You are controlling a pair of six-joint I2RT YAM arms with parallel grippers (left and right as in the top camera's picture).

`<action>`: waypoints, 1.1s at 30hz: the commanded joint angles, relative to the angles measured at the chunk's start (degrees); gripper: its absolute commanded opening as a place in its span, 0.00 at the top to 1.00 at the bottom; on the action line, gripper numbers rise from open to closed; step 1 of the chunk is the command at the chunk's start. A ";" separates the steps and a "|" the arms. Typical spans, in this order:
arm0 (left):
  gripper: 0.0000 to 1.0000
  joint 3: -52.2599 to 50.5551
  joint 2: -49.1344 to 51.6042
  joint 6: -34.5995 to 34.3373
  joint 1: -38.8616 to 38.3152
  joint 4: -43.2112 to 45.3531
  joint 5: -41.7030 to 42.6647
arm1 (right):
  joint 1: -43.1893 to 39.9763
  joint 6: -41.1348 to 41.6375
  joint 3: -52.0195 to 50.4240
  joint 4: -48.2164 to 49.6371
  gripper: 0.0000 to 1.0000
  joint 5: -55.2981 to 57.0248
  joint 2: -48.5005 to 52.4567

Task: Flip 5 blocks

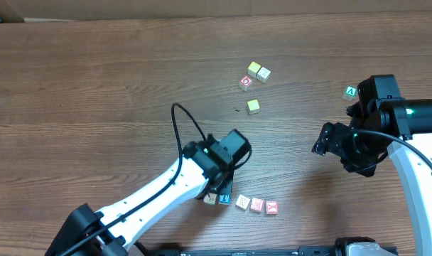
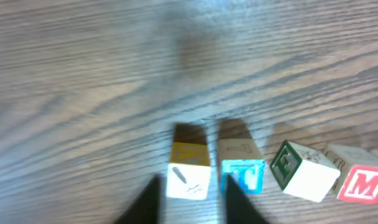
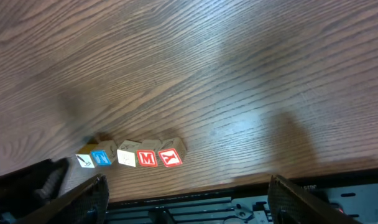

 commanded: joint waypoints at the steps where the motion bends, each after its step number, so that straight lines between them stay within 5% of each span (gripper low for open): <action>1: 0.96 2.19 -0.66 0.70 2.05 -3.93 -3.52 | -0.15 -0.42 1.42 -0.28 0.18 -0.26 -1.22; 4: 0.96 1.42 -0.66 -0.07 4.81 -8.04 -3.61 | -0.15 -0.70 1.40 -0.74 0.27 0.42 -1.22; 8: 0.96 -1.42 -0.66 0.35 7.21 -9.64 -1.09 | -0.15 -0.83 0.90 -1.73 0.61 1.05 -1.22; 12: 0.96 -5.99 -0.63 0.57 7.39 -8.02 0.72 | -0.09 -0.83 -2.25 -1.97 0.79 1.01 -1.29; 20: 0.96 -12.63 -0.63 3.54 7.39 -1.09 6.75 | 0.02 -0.15 -16.31 1.73 0.85 -5.40 -3.28; 22: 0.96 -12.85 -0.61 3.54 7.39 -0.17 7.02 | 0.50 2.84 -19.45 2.19 0.96 -8.87 -3.61; 33: 0.96 -12.85 -0.61 6.23 7.39 3.28 7.17 | 12.17 18.93 -36.61 19.32 0.96 -11.63 -3.78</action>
